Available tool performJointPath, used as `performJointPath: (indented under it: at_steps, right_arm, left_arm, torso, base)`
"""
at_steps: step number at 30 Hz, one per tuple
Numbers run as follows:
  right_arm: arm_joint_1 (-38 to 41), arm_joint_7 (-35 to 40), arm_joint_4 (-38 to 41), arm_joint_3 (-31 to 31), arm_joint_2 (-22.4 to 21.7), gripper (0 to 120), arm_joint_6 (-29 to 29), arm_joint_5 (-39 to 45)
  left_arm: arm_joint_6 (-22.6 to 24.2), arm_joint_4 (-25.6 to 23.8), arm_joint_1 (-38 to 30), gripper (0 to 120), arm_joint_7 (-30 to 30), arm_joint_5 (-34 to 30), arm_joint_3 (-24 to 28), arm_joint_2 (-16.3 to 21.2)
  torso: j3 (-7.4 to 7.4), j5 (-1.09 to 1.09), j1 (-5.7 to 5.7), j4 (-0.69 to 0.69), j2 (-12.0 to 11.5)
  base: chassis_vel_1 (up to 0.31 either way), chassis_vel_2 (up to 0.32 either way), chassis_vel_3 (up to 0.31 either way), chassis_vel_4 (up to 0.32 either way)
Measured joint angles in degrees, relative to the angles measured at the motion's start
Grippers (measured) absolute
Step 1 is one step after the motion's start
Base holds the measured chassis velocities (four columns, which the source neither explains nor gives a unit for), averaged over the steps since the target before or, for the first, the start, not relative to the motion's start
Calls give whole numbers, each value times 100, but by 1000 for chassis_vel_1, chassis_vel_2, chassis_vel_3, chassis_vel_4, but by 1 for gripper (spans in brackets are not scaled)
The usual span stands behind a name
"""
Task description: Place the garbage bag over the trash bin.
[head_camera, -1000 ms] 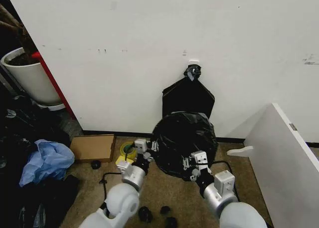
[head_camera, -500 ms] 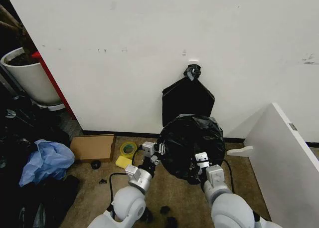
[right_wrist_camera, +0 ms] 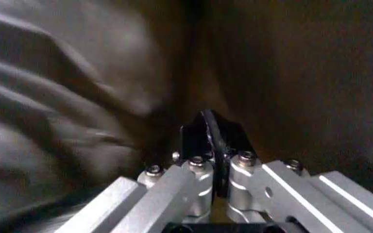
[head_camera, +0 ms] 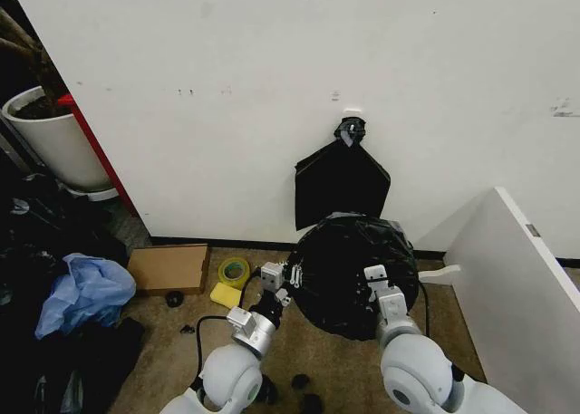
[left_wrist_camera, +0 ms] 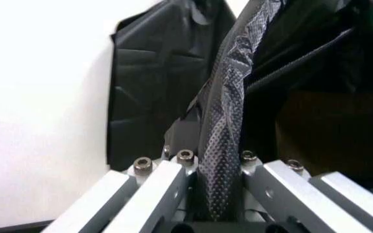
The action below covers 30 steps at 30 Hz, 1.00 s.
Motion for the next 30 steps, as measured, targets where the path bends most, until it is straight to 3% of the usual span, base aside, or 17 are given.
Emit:
performJointPath:
  at_steps: [10, 16, 21, 25, 30]
  right_arm:
    - [-62, -45, 52, 99, -2, 0, 77, -5]
    - [-298, -804, 476, 59, -109, 0, 643, 5]
    - [72, -592, 269, -277, -51, 0, 138, 333]
    - [804, 100, -171, -499, 114, 0, -599, 1053]
    - [1187, 313, -590, -518, 162, 0, -711, 1185]
  left_arm:
    - [-61, 42, 8, 1, 15, 103, -16, 5]
    - [-144, 171, -49, 1, 4, 96, -18, 7]
    - [-229, 174, -77, 1, 86, 88, 20, -5]
    - [-452, 174, -85, 1, 181, 108, -2, -11]
    - [-738, 174, -47, 1, 282, 283, -53, 12]
  torso:
    - [0, 0, 0, 0, 0]
    - [0, -1, 0, -1, 0]
    - [0, 0, 0, 0, 0]
    - [0, -1, 0, 0, 0]
    - [0, 0, 0, 0, -1]
  base:
    - [0, 0, 0, 0]
    - [0, 0, 0, 0]
    - [0, 0, 0, 0]
    - [0, 0, 0, 0]
    - [0, 0, 0, 0]
